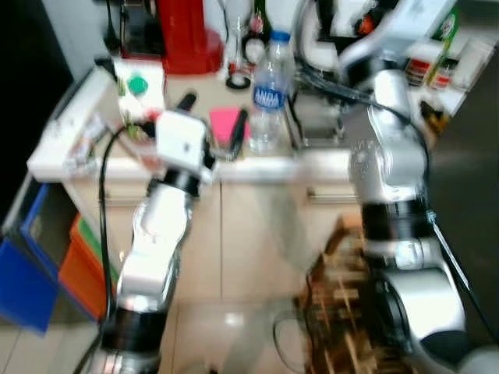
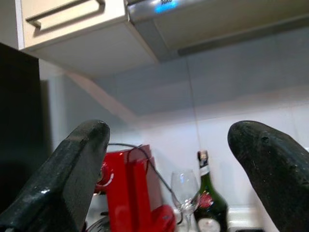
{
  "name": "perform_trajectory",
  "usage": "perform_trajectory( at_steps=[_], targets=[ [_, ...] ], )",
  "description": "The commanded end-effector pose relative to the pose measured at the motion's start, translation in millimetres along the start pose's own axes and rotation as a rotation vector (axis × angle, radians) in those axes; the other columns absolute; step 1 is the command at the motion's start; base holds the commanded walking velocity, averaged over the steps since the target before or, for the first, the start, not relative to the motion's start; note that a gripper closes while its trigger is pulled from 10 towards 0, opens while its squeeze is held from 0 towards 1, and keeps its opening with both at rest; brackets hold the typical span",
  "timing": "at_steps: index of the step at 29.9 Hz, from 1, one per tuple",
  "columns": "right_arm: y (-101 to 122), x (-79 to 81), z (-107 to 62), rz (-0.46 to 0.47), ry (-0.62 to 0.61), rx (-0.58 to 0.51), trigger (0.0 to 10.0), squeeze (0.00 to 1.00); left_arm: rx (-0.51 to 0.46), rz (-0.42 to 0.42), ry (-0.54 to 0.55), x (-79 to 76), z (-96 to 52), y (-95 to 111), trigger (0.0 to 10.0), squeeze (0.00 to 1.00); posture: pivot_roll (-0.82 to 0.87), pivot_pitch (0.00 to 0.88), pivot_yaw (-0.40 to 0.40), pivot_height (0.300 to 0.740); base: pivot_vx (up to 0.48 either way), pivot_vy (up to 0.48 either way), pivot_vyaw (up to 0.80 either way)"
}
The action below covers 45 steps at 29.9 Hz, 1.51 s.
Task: Restocking fridge
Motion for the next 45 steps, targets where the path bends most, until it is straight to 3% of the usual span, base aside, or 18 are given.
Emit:
perform_trajectory(
  at_steps=[1, 7, 15, 33, 38, 39, 40, 41, 45],
  targets=[
    [-1.0, -6.7, 3.9, 0.022, -0.019, 0.012, 10.0, 0.00, -0.012, 0.001, -0.027, -8.0, 1.0, 5.5, 10.0, 0.00, 0.07, 0.000, -0.028, 0.740, 0.000, 0.000, 0.00],
    [-43.8, -6.1, 8.6, 0.036, -0.056, 0.192, 10.0, 0.00, 0.011, 0.010, 0.000, -1.1, -3.2, 7.3, 10.0, 0.00, 0.13, 0.000, -0.052, 0.740, 0.000, 0.000, 0.00],
    [-73.3, -1.7, 3.4, 0.078, -0.068, 0.321, 10.0, 0.00, 0.051, -0.003, 0.020, 2.6, -12.3, 4.7, 10.0, 0.00, 0.14, 0.000, -0.055, 0.740, 0.000, 0.000, 0.00],
    [-96.2, -21.4, -3.1, 0.002, -0.160, 0.424, 10.0, 0.00, 0.085, -0.016, 0.020, 0.7, -14.5, 3.2, 10.0, 0.00, 0.13, 0.000, -0.064, 0.740, 0.000, 0.000, 0.00],
    [-100.5, -22.1, -4.4, 0.021, -0.167, 0.448, 10.0, 0.00, 0.086, -0.015, 0.022, 0.8, -13.6, 2.7, 10.0, 0.00, 0.13, 0.000, -0.067, 0.740, 0.000, 0.000, 0.00],
    [-102.4, -23.1, -5.1, 0.023, -0.171, 0.458, 10.0, 0.73, 0.087, -0.016, 0.021, 0.4, -13.0, 2.5, 10.0, 0.00, 0.14, 0.000, -0.068, 0.740, 0.000, 0.000, 0.00],
    [-102.4, -23.1, -5.1, 0.023, -0.171, 0.458, 10.0, 0.73, 0.087, -0.016, 0.021, 0.4, -13.0, 2.5, 10.0, 0.00, 0.14, 0.000, -0.068, 0.740, 0.000, 0.000, 0.00],
    [-104.5, -24.1, -5.8, 0.033, -0.178, 0.468, 10.0, 1.00, 0.087, -0.016, 0.021, 0.2, -12.3, 2.5, 10.0, 0.00, 0.13, 0.000, -0.070, 0.740, 0.000, 0.000, 0.00],
    [-110.3, -23.1, -9.9, 0.028, -0.173, 0.487, 10.0, 1.00, 0.088, -0.016, 0.015, -1.5, -10.7, 1.2, 10.0, 0.00, 0.13, 0.000, -0.071, 0.740, 0.000, 0.000, 0.00]
  ],
)
Point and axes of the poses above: a point about 5 cm out from each wrist's last joint towards the gripper, its own z axis pointing out of the wrist towards the gripper, its own y axis along the axis of the wrist's last joint, x = y × z, the point moved 6 cm from there along z, pointing out of the wrist towards the gripper, and after that the axes turned 2 degrees about z, right-handed, at the moved point
